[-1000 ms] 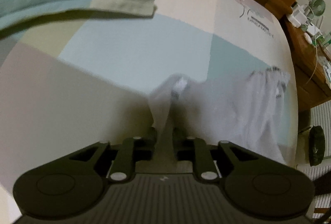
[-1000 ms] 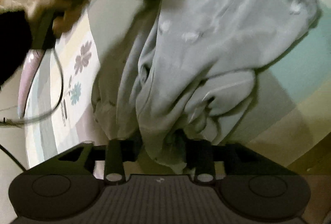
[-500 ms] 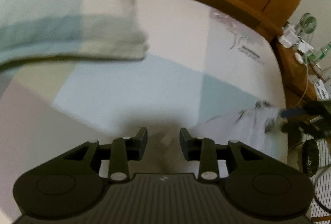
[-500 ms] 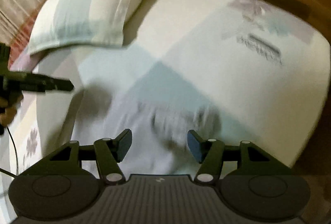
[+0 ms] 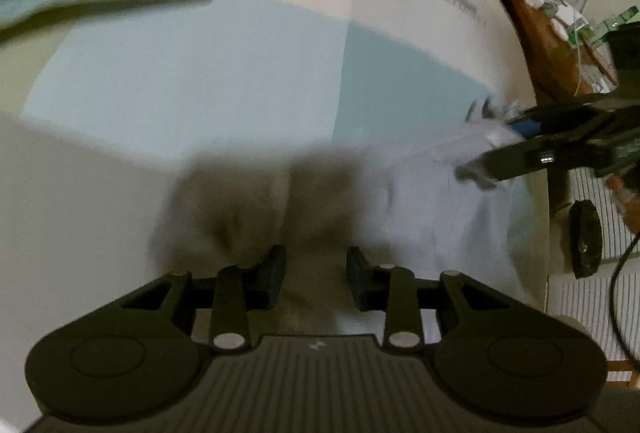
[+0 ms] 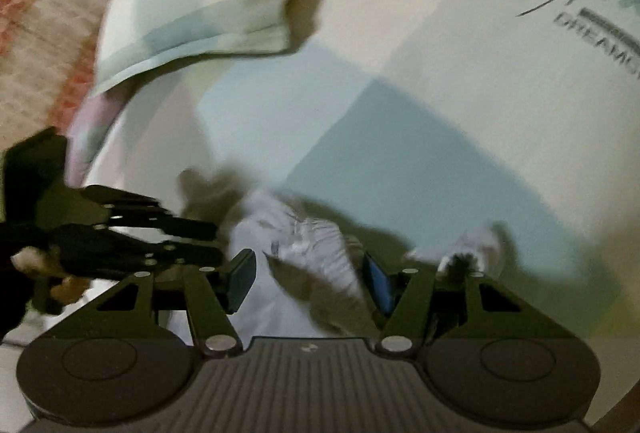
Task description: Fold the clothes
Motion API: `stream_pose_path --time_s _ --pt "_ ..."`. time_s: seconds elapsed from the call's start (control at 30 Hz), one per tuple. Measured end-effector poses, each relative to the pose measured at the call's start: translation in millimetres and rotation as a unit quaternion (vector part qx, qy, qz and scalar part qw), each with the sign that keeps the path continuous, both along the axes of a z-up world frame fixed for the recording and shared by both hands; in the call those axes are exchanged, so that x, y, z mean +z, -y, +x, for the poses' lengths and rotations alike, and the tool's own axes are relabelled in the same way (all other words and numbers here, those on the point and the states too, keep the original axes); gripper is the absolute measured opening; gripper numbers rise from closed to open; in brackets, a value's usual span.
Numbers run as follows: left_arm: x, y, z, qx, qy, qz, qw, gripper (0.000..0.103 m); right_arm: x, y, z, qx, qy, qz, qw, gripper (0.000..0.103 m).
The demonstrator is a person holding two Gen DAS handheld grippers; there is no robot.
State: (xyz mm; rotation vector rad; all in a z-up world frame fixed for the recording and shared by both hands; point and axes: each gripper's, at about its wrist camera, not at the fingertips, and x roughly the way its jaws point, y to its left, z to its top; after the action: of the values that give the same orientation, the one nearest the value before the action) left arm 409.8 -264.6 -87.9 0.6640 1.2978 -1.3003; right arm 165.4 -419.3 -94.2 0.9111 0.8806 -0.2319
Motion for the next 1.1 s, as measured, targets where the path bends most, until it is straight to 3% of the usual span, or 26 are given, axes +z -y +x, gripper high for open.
stream_pose_path --time_s 0.17,0.33,0.53,0.7,0.93,1.1 --pt "2.2 -46.3 -9.0 0.043 -0.016 0.033 0.9984 0.032 5.9 -51.5 -0.2 0.052 0.011 0.031 0.998 0.067" --pt "28.6 -48.2 -16.6 0.036 -0.002 0.006 0.9993 0.032 2.1 -89.2 1.1 0.085 -0.009 0.023 0.996 0.068" --pt "55.7 20.5 -10.5 0.004 0.011 -0.072 0.9973 0.035 10.9 -70.1 2.0 0.037 0.008 0.024 0.999 0.068" --pt "47.3 76.5 -25.9 -0.034 0.019 -0.099 0.9943 0.037 12.4 -63.4 18.6 0.034 0.031 0.016 0.999 0.071" --pt "37.1 59.1 -9.8 -0.002 0.02 -0.074 0.997 0.036 -7.1 -54.7 35.8 -0.015 0.049 0.037 0.998 0.071" --pt "48.8 32.1 -2.1 -0.025 0.052 -0.063 0.9963 0.037 8.8 -61.6 40.4 0.007 0.077 -0.012 0.997 0.071"
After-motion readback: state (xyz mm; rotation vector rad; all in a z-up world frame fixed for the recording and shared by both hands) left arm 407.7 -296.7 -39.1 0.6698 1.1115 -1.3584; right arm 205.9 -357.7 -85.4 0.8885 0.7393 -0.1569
